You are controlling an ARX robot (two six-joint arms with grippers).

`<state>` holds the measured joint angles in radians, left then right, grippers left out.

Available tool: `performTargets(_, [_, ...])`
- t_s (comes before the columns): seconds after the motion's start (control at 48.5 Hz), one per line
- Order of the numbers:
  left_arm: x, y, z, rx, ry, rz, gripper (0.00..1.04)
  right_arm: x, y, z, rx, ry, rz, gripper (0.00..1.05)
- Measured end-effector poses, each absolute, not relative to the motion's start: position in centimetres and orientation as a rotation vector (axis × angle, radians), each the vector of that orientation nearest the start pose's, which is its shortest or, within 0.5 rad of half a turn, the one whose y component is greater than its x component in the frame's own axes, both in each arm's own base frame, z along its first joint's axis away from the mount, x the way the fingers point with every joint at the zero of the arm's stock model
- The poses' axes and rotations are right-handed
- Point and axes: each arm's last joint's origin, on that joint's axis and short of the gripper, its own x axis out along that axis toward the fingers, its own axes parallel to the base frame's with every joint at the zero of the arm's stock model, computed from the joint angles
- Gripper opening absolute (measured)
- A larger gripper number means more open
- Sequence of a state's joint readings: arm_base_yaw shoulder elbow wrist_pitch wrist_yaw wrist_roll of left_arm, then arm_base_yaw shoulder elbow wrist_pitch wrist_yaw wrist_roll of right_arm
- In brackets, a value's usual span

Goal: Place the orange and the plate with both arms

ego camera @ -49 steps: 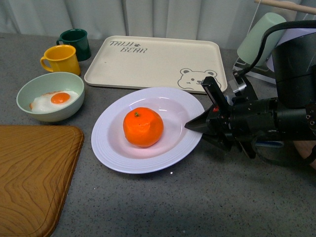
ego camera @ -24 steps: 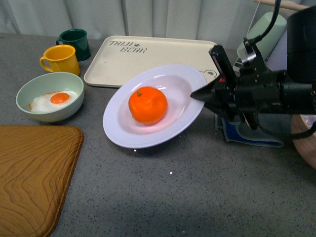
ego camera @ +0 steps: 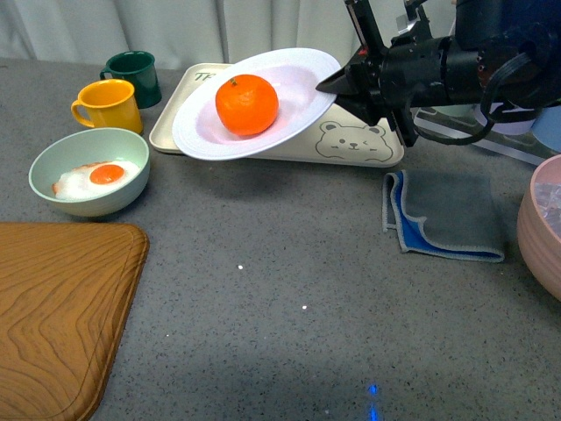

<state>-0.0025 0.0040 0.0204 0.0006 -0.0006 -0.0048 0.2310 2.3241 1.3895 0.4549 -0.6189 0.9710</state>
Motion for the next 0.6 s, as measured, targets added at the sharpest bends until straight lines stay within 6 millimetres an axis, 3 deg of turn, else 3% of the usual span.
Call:
performTargets(0.35, [9.7,0.0,17.0,-0.005,-0.017,-0.002,0.98,50.9,13.6,7.4,0.986,0.857,0.482,0.01])
performTargets(0.556, [9.7,0.0,17.0,-0.005,-0.017,-0.002,0.98,52.0,13.7,6.5,0.961,0.884,0.438,0.01])
performTargets(0.598, [9.7,0.0,17.0,-0.005,-0.017,-0.002,0.98,52.0,13.7,6.5,0.952,0.88,0.439,0.05])
